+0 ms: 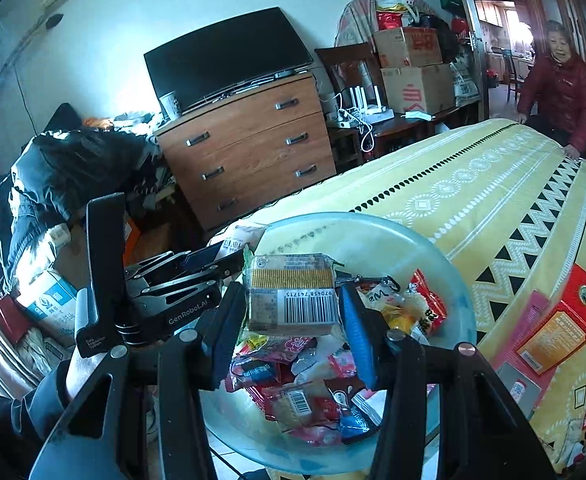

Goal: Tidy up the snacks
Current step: 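Carry the biscuit pack and PULADA packet over the glass bowl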

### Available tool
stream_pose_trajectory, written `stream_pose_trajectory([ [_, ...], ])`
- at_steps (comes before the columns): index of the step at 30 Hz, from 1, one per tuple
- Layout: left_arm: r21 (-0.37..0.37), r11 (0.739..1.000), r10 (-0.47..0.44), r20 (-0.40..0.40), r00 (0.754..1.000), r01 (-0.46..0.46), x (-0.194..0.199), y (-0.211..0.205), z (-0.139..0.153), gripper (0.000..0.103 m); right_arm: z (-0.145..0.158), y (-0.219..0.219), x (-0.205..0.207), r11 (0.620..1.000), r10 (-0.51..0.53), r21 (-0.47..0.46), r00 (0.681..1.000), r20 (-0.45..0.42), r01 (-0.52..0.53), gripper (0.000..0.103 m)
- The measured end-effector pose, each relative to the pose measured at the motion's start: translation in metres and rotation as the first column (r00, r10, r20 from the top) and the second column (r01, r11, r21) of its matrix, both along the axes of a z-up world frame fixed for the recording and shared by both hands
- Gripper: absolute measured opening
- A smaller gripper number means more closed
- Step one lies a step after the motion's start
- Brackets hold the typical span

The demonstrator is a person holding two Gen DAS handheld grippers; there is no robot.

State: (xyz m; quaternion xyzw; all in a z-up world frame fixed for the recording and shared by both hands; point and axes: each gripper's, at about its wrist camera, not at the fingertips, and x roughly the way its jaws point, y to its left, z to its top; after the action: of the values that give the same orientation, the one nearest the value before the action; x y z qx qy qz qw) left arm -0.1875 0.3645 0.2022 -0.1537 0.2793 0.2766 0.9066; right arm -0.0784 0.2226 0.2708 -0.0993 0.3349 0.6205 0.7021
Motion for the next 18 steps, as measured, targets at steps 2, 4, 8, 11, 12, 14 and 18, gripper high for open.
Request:
stream_pose_trajectory([
  [2,-0.003,1.000,-0.001,0.002,1.000,0.001,-0.0017,0.0018,0.0000,0.035,-0.0012,0.0022,-0.0036,1.000,0.001,-0.007,1.000,0.001,-0.001,0.052],
  [4,-0.004,1.000,-0.002,0.002,1.000,0.002,-0.0022,0.0039,-0.0004,0.035,-0.0025,0.0031,-0.0028,1.000,0.000,-0.010,1.000,0.002,0.000,0.052],
  [8,-0.009,1.000,-0.003,0.004,1.000,0.003,-0.0038,0.0064,-0.0002,0.035,-0.0028,0.0034,-0.0026,1.000,-0.002,-0.014,1.000,0.001,0.002,0.052],
  [11,-0.010,1.000,-0.001,0.003,1.000,0.001,-0.0035,0.0076,-0.0007,0.036,-0.0037,0.0044,-0.0026,1.000,-0.005,-0.016,1.000,-0.002,0.005,0.052],
  [12,-0.012,1.000,-0.001,0.002,1.000,0.001,-0.0037,0.0085,-0.0009,0.036,-0.0041,0.0050,-0.0032,1.000,-0.006,-0.017,1.000,-0.002,0.005,0.052],
  [14,-0.014,1.000,0.002,-0.001,1.000,-0.002,-0.0037,0.0094,-0.0021,0.038,-0.0051,0.0052,-0.0031,1.000,-0.006,-0.018,1.000,-0.002,0.006,0.055],
  [18,-0.013,1.000,-0.010,-0.038,0.999,0.010,0.0009,0.0079,-0.0053,0.075,-0.0074,0.0043,-0.0032,0.998,-0.049,-0.033,0.999,0.015,0.050,0.080],
])
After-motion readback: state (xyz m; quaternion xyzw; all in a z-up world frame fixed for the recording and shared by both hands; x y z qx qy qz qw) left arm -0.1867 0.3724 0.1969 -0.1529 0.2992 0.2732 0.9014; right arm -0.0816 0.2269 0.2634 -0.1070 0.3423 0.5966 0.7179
